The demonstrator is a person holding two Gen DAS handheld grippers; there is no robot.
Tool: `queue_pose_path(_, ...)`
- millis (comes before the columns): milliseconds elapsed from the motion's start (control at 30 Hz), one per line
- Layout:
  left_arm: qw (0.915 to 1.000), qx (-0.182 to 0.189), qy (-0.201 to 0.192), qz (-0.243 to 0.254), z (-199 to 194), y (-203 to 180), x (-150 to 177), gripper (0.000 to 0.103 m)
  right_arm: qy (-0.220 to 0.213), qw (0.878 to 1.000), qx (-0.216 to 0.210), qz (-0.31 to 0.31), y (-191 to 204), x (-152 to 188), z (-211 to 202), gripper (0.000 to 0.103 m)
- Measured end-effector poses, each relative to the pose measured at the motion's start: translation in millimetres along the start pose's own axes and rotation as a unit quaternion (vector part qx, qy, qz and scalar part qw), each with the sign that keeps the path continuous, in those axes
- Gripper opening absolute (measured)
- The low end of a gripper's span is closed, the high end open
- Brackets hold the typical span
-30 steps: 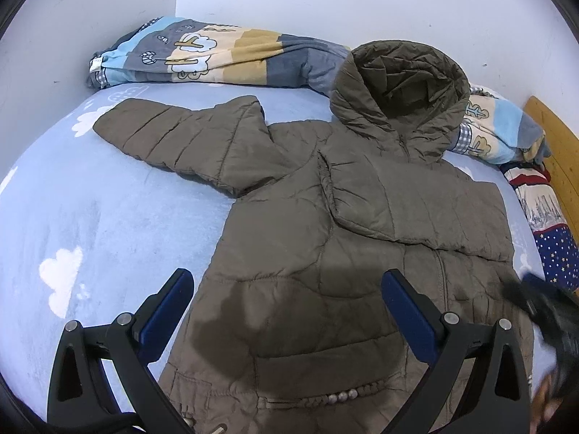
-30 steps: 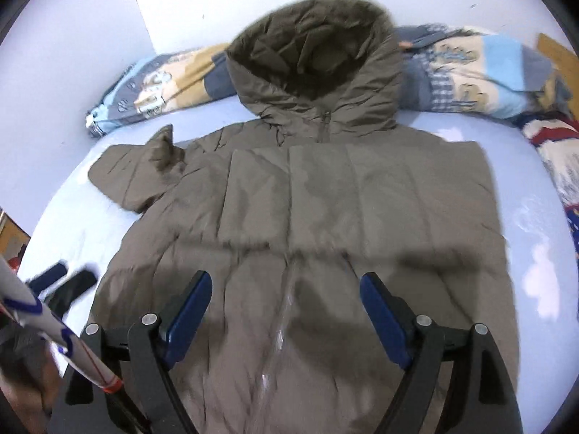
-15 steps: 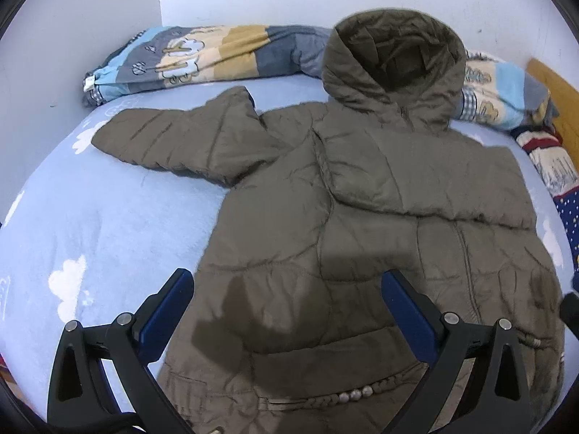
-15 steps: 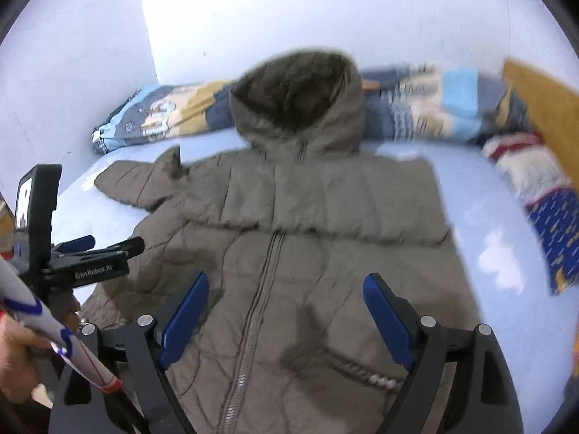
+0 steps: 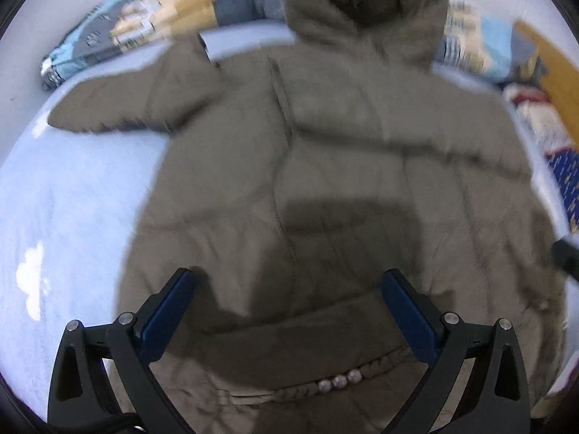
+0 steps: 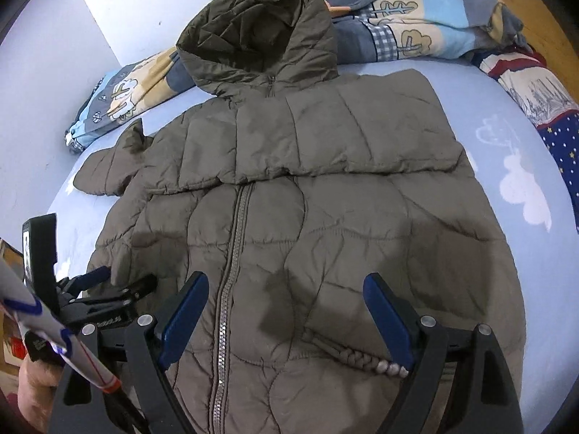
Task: Fold large clothes
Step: 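Move the left gripper to the cuff of the other sleeve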
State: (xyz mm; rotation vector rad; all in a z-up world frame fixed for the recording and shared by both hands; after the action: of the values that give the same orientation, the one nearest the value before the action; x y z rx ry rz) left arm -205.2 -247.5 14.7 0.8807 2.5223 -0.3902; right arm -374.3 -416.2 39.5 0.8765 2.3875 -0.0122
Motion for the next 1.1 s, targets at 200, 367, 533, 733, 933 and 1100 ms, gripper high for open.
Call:
queue_pose_path(200, 0.9924, 0.036, -0.030, -0.114, -29.8, 72.8, -40.3, 0.103, -0.034, 0.999, -0.013, -0.019, 7.6, -8.4, -19.3, 0.090)
queue_pose_path(367, 0.9811, -0.010, -0.042, -0.189, -41.8, 165.2, -77.6, 0.103, -0.099, 0.992, -0.022, -0.071, 31.3, -21.7, -45.0, 0.090)
queue_pose_path(533, 0.9570, -0.013, -0.065, -0.282, -46.1, 249.7, -112.3, 0.095, -0.086, 0.994, -0.029, -0.067, 31.6, -17.9, -40.1, 0.090)
queue_pose_path(733, 0.9222, 0.009, -0.080, -0.378, -19.7, 331.5, -134.7, 0.071, -0.071, 0.995, -0.020, -0.071, 23.5, -12.4, -30.7, 0.090)
queue_pose_path(933, 0.9099, 0.014, -0.094, -0.404, 12.0, 368.7, -149.8, 0.056, -0.068, 0.995, -0.025, -0.072, 23.7, -12.7, -26.1, 0.090)
queue_pose_path(1100, 0.9018, 0.032, -0.116, -0.415, 39.0, 397.9, -162.4, 0.055, -0.063, 0.995, -0.021, -0.072, 21.1, -10.1, -18.6, 0.090)
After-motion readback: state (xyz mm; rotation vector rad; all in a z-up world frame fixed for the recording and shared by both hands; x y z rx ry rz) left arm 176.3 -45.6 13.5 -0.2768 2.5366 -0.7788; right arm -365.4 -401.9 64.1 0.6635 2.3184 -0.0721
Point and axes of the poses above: each gripper's, at about its wrist camera, not at the fingertips, and z roughly the way its jaws point, y to its left, x to its underside, the point moved 7 cm from there along z, roughly the way its jaws point, and after that the axes turned 3 degrees about x, right-handed, at the moved point
